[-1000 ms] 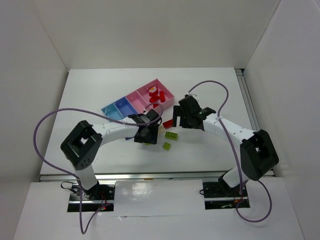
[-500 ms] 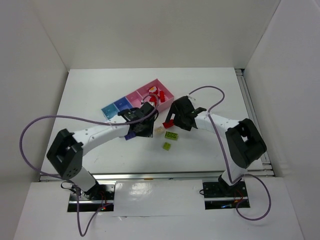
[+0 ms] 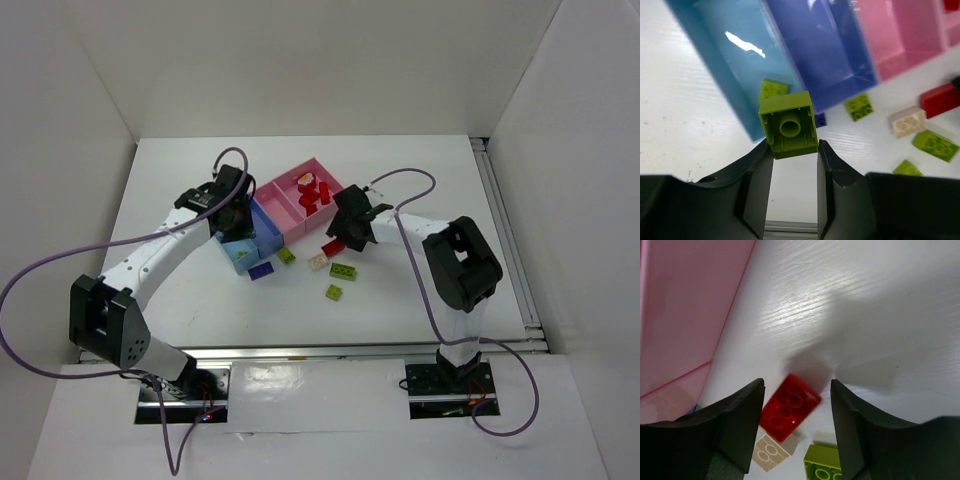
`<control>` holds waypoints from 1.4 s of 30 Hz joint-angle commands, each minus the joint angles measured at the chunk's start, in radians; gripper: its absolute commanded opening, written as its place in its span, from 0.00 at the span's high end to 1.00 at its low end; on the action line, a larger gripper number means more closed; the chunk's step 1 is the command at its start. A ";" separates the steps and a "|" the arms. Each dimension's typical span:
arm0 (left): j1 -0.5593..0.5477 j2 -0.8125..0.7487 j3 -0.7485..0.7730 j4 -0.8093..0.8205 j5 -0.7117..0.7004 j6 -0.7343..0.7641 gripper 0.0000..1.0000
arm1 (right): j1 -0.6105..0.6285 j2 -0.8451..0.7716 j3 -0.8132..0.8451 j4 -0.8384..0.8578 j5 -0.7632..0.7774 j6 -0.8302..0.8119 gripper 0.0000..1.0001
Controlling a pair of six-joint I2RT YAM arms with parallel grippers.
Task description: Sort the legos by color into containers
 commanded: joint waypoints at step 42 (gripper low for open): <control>0.051 -0.094 0.034 -0.024 0.070 0.039 0.14 | 0.075 -0.050 0.096 -0.110 -0.045 -0.465 0.00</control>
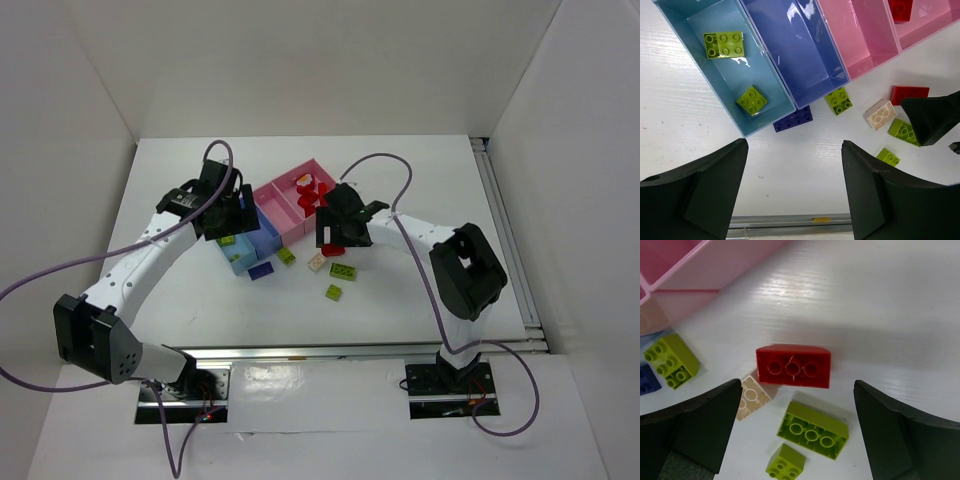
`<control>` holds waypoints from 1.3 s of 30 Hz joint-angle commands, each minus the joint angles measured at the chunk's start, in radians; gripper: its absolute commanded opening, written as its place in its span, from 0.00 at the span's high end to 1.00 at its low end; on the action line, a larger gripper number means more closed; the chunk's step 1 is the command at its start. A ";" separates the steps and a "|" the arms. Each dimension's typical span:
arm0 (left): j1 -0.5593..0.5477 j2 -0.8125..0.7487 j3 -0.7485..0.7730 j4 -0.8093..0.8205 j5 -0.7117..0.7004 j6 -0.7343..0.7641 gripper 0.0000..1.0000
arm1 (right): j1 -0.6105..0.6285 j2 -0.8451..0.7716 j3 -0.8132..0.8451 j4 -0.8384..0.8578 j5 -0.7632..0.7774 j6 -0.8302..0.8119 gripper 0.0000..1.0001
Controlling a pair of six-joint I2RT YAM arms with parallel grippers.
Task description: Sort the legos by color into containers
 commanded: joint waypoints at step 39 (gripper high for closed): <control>-0.251 -0.094 -0.227 0.025 0.012 0.041 0.14 | 0.001 0.234 0.560 -0.069 0.113 -0.083 0.38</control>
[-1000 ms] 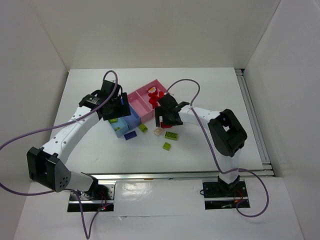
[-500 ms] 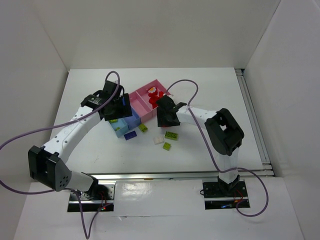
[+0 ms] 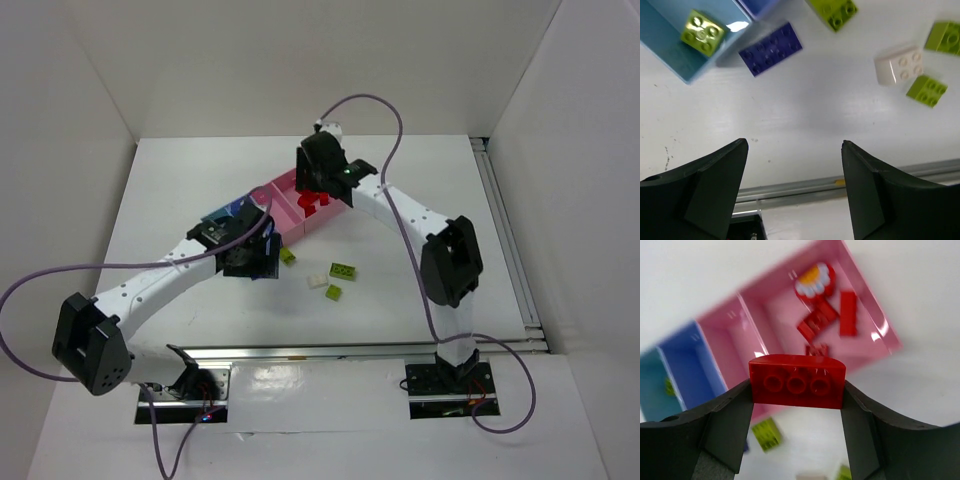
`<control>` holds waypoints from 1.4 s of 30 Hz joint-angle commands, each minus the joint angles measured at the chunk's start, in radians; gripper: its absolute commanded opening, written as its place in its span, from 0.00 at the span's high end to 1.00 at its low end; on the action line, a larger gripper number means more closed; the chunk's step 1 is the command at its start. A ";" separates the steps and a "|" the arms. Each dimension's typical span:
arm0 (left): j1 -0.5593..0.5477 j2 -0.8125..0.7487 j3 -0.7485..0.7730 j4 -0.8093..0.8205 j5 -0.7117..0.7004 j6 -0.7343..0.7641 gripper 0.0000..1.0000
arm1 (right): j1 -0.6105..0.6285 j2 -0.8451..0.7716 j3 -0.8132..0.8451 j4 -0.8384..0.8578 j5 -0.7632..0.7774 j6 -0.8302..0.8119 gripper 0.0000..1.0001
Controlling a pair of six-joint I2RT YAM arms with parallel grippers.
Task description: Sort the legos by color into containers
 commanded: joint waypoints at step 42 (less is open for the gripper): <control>-0.097 -0.020 0.065 0.004 0.120 0.059 0.18 | 0.073 -0.208 -0.617 0.064 -0.116 -0.268 0.10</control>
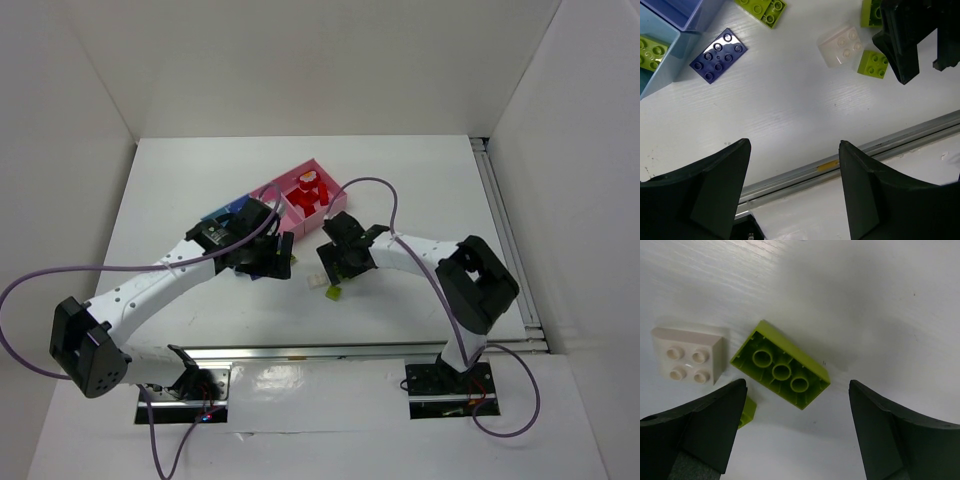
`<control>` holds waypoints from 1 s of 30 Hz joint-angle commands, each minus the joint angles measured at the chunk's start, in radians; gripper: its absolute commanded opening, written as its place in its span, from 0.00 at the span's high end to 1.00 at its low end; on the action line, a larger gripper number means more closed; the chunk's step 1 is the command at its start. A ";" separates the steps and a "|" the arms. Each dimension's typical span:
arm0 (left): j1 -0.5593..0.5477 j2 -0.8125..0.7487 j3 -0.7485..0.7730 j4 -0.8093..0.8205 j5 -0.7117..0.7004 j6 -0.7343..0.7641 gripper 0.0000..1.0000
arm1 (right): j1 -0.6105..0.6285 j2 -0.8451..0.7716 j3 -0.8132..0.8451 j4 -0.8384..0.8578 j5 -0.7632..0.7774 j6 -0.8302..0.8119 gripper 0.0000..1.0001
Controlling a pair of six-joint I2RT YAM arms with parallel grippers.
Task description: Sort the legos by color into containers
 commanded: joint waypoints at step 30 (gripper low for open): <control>-0.013 0.018 -0.121 0.102 0.172 0.035 0.17 | -0.053 0.126 0.413 0.089 0.116 0.029 0.58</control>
